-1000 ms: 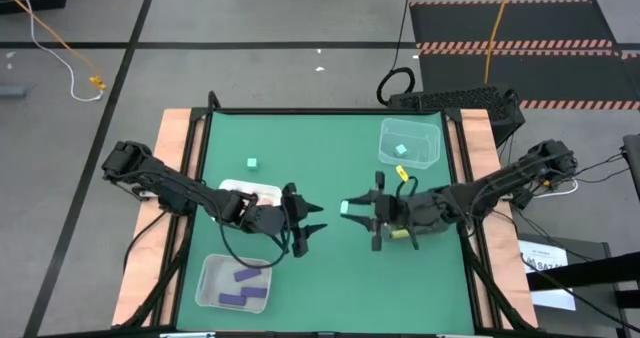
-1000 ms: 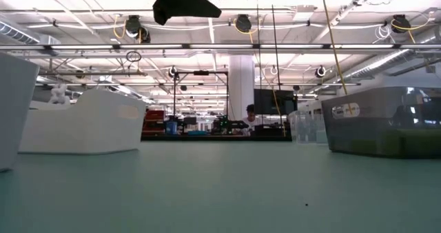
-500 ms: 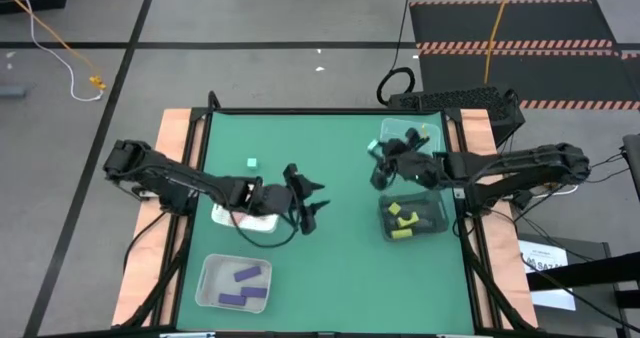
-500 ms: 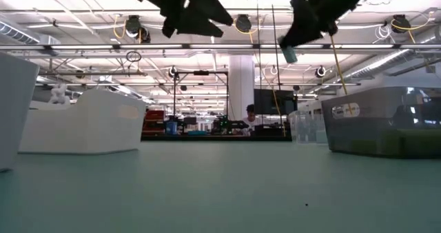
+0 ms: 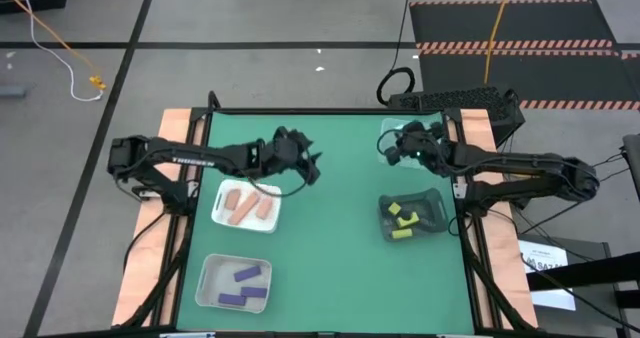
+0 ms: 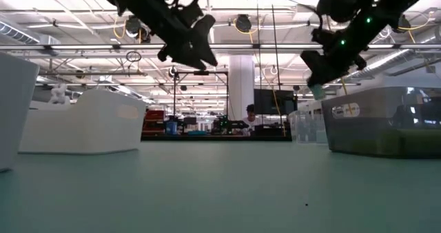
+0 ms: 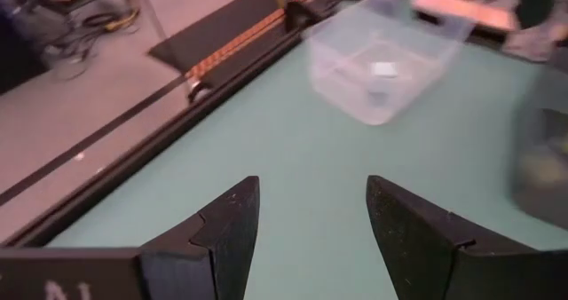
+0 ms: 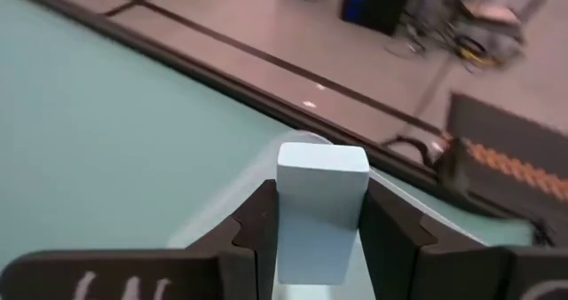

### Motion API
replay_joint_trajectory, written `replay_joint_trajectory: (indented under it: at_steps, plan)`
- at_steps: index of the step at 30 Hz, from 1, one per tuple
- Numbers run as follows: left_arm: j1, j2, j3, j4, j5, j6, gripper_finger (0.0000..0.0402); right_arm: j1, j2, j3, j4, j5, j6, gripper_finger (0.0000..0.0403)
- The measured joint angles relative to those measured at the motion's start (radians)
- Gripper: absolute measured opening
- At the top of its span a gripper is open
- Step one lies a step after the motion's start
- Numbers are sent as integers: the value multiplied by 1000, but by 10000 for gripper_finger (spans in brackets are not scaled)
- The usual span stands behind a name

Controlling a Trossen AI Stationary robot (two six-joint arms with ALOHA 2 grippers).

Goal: Sort & place blocks by color
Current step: Put the bottom blue block into the transparent bin, then put the blue block into the transparent bin

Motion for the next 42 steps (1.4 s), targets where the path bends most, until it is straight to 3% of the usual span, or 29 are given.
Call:
replay_joint_trajectory:
  at_steps: [6, 12, 17, 23, 31, 42]
  plan:
    - [130, 0, 0, -33, 86, 1, 209, -105, 0, -51, 7, 3, 72, 105]
    - [233, 0, 0, -130, 156, 2, 209, -170, 0, -75, 7, 2, 113, 132]
    - [305, 0, 0, -352, 216, -23, 209, -210, 0, -80, 6, 0, 130, 139]
    - [377, 0, 0, -647, 234, -198, 209, -233, 0, -80, 30, -4, 125, 142]
    - [390, 0, 0, -856, 233, -396, 209, -250, 7, -80, 64, -110, 78, 162]
    - [323, 0, -107, -848, 231, -518, 209, -250, 13, -80, 58, -109, 77, 249]
